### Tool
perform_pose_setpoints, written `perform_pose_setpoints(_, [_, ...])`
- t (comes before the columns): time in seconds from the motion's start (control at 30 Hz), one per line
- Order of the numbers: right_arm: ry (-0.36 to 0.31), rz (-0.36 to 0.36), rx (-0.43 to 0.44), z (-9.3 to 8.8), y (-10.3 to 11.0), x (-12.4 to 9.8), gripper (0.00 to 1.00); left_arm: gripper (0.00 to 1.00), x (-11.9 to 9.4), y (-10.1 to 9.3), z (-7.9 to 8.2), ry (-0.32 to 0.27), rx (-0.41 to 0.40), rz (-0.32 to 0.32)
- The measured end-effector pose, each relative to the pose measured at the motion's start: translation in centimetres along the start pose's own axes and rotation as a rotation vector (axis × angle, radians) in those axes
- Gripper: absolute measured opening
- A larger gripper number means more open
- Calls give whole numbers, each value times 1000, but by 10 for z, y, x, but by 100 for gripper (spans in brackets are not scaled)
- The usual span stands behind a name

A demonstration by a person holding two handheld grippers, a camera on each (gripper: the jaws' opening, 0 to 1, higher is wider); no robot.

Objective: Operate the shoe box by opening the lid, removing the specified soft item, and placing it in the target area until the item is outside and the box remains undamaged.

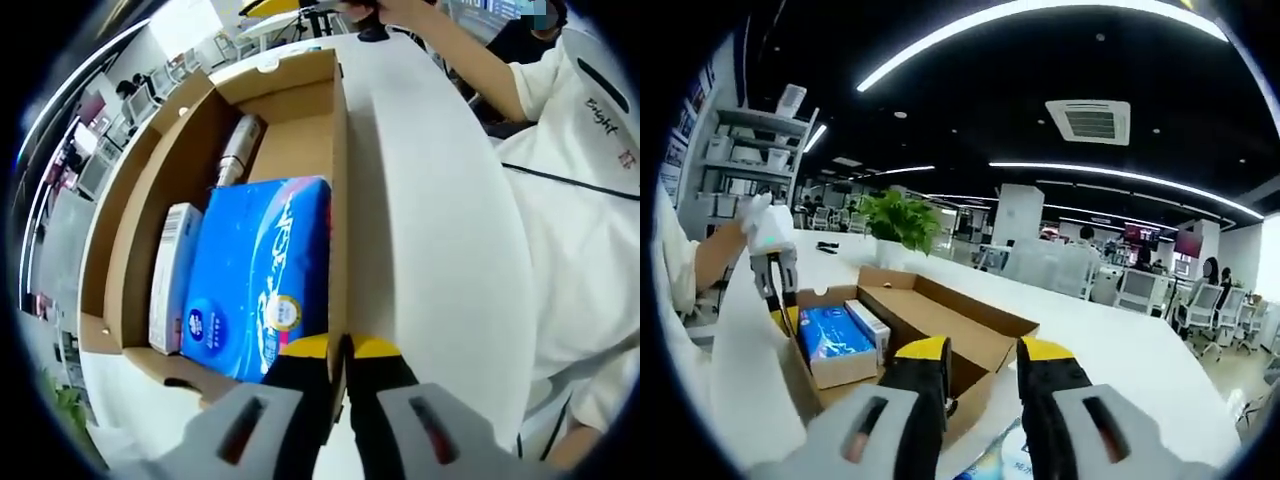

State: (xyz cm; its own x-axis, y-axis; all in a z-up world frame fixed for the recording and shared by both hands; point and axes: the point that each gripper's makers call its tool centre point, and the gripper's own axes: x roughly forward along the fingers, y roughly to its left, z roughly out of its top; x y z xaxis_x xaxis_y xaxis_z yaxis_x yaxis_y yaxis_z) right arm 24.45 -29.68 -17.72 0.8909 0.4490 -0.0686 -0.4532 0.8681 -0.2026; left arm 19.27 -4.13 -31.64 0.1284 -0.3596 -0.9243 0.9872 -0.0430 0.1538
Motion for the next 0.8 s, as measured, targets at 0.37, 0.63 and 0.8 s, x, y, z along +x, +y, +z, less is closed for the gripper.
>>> perform_pose_setpoints(0.37, [20,11,-20,-6,9,7,30,4,0,0,0,-1,2,0])
perform_pose_setpoints(0.63, [16,3,-26,-5,14,12,40,4,0,0,1,-10,2,2])
perform_pose_setpoints(0.8, [2,-19,-41,-3,10,11,35,4,0,0,0,-10,6,7])
